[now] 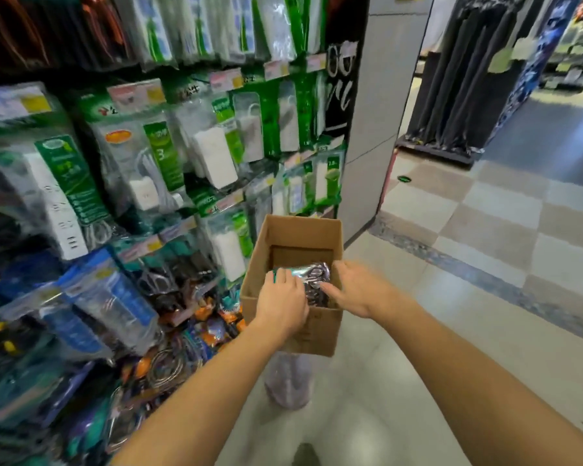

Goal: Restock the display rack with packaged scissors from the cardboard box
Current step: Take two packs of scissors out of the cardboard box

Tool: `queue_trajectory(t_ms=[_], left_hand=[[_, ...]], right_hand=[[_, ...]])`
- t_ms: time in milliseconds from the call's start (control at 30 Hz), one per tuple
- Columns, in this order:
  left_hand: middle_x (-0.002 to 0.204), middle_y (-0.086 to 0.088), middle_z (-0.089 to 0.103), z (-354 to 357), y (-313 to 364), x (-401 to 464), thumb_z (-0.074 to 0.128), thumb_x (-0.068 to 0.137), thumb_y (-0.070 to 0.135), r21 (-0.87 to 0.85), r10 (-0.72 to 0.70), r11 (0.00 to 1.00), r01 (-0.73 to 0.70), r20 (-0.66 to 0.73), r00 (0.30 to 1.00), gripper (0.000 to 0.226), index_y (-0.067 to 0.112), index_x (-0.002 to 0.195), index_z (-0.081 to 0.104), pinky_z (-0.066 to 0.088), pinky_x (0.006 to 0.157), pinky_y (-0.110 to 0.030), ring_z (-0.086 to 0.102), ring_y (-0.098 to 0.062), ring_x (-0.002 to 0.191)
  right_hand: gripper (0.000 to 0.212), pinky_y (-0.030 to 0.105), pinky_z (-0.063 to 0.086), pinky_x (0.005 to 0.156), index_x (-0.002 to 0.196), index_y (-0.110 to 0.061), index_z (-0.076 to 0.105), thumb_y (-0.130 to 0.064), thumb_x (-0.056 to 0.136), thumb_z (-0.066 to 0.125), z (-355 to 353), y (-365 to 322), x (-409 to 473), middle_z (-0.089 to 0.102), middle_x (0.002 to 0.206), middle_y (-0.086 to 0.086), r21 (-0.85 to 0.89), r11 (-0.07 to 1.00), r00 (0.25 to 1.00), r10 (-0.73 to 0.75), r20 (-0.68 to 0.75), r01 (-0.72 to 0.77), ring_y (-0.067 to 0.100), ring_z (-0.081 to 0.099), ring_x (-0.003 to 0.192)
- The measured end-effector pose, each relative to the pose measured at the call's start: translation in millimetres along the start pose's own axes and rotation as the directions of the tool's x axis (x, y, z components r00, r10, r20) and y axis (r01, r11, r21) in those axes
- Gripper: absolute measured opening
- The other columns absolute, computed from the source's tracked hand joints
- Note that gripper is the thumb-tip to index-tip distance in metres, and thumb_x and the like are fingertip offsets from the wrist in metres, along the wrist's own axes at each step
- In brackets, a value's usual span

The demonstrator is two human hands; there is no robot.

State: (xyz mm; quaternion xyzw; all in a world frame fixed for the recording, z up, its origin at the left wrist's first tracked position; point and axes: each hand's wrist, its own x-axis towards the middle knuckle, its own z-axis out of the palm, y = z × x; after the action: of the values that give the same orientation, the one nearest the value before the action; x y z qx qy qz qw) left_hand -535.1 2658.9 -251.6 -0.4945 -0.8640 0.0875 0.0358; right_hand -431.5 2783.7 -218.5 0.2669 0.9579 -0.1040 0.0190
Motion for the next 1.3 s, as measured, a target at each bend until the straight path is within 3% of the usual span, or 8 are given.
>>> queue_trajectory(t_ms=[167, 300, 567, 733, 933, 1100, 1300], left_hand=[[0.153, -0.021, 0.037, 35.6, 4.8, 75.1, 0.039, 0.100, 0.032, -0.067, -0.086, 0.993, 0.099, 0.174, 0.981, 0.055, 0.002, 0.146, 0.035, 0.025, 0.116, -0.050, 0.033, -0.036, 0.141], [0.150, -0.021, 0.042, 57.5, -3.8, 117.9, 0.040, 0.100, 0.034, -0.111, -0.159, 0.975, 0.193, 0.259, 0.953, 0.055, 0.001, 0.144, 0.039, 0.027, 0.115, -0.048, 0.036, -0.035, 0.139], [0.141, -0.019, 0.050, 91.7, -3.7, 151.5, 0.042, 0.100, 0.037, -0.160, -0.357, 0.878, 0.451, 0.408, 0.840, 0.054, 0.001, 0.141, 0.042, 0.034, 0.110, -0.045, 0.044, -0.034, 0.131], [0.141, -0.020, 0.049, 114.4, 5.2, 154.7, 0.043, 0.100, 0.034, -0.163, -0.459, 0.764, 0.624, 0.543, 0.703, 0.053, 0.003, 0.143, 0.040, 0.034, 0.109, -0.046, 0.044, -0.035, 0.130], [0.142, -0.020, 0.049, 117.0, 25.1, 174.7, 0.045, 0.099, 0.034, -0.109, -0.559, 0.570, 0.814, 0.676, 0.481, 0.053, 0.002, 0.141, 0.043, 0.034, 0.108, -0.046, 0.044, -0.035, 0.131], [0.141, -0.019, 0.049, 114.1, 45.3, 197.3, 0.048, 0.097, 0.031, -0.113, -0.576, 0.370, 0.922, 0.751, 0.323, 0.051, 0.002, 0.140, 0.045, 0.040, 0.106, -0.044, 0.046, -0.035, 0.130], [0.137, -0.016, 0.051, 128.6, 55.1, 201.9, 0.049, 0.098, 0.024, -0.120, -0.620, 0.015, 0.993, 0.778, 0.103, 0.043, 0.005, 0.137, 0.046, 0.048, 0.098, -0.040, 0.049, -0.032, 0.125]], right_hand=[[0.057, 0.040, 0.043, 0.101, 0.136, -0.013, 0.045, -0.055, 0.097, 0.040, 19.6, 18.8, 89.4, 0.052, 0.135, 0.011, -0.034, 0.998, 0.990, -0.041, 0.138, 0.047, 0.028, 0.051, 0.121], [0.061, 0.041, 0.042, 0.101, 0.139, -0.012, 0.042, -0.056, 0.097, 0.039, 37.3, 28.2, 152.2, 0.049, 0.138, 0.011, -0.091, 0.983, 0.968, -0.137, 0.209, 0.158, 0.028, 0.047, 0.127], [0.057, 0.044, 0.046, 0.099, 0.140, -0.014, 0.039, -0.052, 0.097, 0.040, 83.6, 23.5, 238.0, 0.047, 0.138, 0.008, -0.153, 0.891, 0.835, -0.324, 0.444, 0.427, 0.027, 0.044, 0.129], [0.054, 0.044, 0.045, 0.098, 0.134, -0.011, 0.043, -0.050, 0.096, 0.043, 113.7, 22.2, 278.2, 0.051, 0.132, 0.011, -0.130, 0.797, 0.702, -0.427, 0.570, 0.590, 0.030, 0.048, 0.124], [0.057, 0.042, 0.043, 0.099, 0.137, -0.010, 0.040, -0.050, 0.097, 0.044, 138.7, 26.2, 306.1, 0.046, 0.136, 0.012, -0.081, 0.675, 0.544, -0.512, 0.665, 0.733, 0.028, 0.044, 0.127], [0.055, 0.038, 0.044, 0.098, 0.136, -0.009, 0.040, -0.043, 0.094, 0.051, 143.7, 26.8, 313.0, 0.046, 0.135, 0.011, -0.077, 0.631, 0.529, -0.571, 0.628, 0.772, 0.026, 0.045, 0.126], [0.047, 0.035, 0.046, 0.099, 0.134, -0.011, 0.044, -0.027, 0.092, 0.060, 143.3, 33.4, 324.7, 0.049, 0.134, 0.009, -0.054, 0.660, 0.538, -0.559, 0.631, 0.749, 0.025, 0.051, 0.123]])
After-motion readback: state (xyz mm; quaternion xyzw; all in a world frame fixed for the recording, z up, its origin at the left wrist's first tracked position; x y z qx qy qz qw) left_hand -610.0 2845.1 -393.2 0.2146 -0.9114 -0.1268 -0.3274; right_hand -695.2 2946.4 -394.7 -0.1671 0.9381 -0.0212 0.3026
